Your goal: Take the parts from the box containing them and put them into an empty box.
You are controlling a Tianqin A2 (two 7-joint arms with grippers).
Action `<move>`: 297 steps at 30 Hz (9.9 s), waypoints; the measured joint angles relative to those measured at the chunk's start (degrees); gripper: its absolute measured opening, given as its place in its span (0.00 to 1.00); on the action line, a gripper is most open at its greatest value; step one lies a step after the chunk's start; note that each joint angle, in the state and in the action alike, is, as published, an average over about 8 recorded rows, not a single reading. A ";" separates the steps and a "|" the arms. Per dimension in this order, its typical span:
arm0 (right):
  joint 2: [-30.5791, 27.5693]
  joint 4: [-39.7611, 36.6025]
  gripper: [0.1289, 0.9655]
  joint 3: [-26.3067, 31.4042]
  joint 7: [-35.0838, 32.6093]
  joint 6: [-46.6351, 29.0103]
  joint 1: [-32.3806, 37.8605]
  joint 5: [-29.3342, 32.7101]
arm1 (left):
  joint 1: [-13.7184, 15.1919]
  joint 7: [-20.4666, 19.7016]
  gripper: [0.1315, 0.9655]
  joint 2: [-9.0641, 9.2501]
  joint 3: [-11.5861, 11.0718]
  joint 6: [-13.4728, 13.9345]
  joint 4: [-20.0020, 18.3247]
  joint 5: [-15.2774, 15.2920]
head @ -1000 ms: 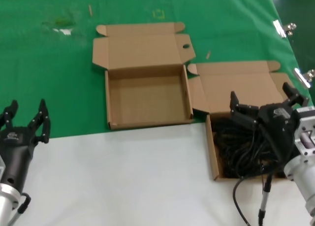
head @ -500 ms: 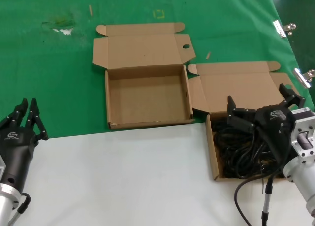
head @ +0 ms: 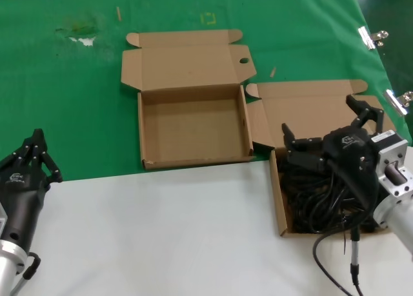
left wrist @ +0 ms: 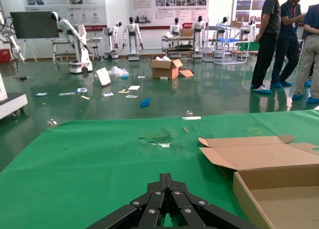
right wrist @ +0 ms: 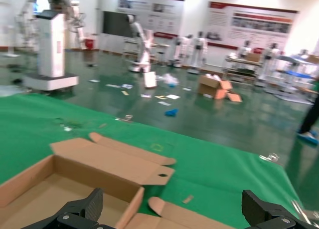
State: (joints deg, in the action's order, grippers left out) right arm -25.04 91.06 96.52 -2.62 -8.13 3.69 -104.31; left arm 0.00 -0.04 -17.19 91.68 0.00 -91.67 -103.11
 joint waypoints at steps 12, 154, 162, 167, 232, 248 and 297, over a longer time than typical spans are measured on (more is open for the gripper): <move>-8.85 -1.94 1.00 -0.27 -1.22 -14.64 5.46 -1.11 | 0.00 0.02 0.01 0.00 0.00 0.00 0.00 0.01; -25.17 -22.94 0.06 19.48 -35.23 -63.40 38.96 18.28 | 0.00 0.02 0.01 0.00 0.00 0.00 0.00 0.00; -24.25 -20.15 0.06 19.31 -29.05 -63.66 40.35 18.13 | 0.00 0.02 0.01 0.00 0.00 0.00 0.00 0.00; -22.12 -18.60 0.06 19.60 -25.33 -62.77 40.78 18.00 | 0.00 0.02 0.01 0.00 0.00 0.00 0.00 0.00; 23.60 -89.81 0.06 20.67 -66.67 -32.37 68.83 22.20 | 0.00 0.02 0.01 0.00 0.00 0.00 0.00 0.00; 22.93 -89.92 0.19 19.03 -68.49 -32.65 68.42 22.17 | 0.00 0.02 0.01 0.00 0.00 0.00 0.00 0.00; -6.30 -24.11 1.00 10.22 -19.57 -29.27 34.56 17.38 | 0.00 0.02 0.01 0.00 0.00 0.00 0.00 0.00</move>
State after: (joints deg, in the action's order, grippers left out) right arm -31.35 66.95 106.74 -22.18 -37.40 38.25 -86.94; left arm 0.00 -0.01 -17.19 91.68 0.00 -91.67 -103.12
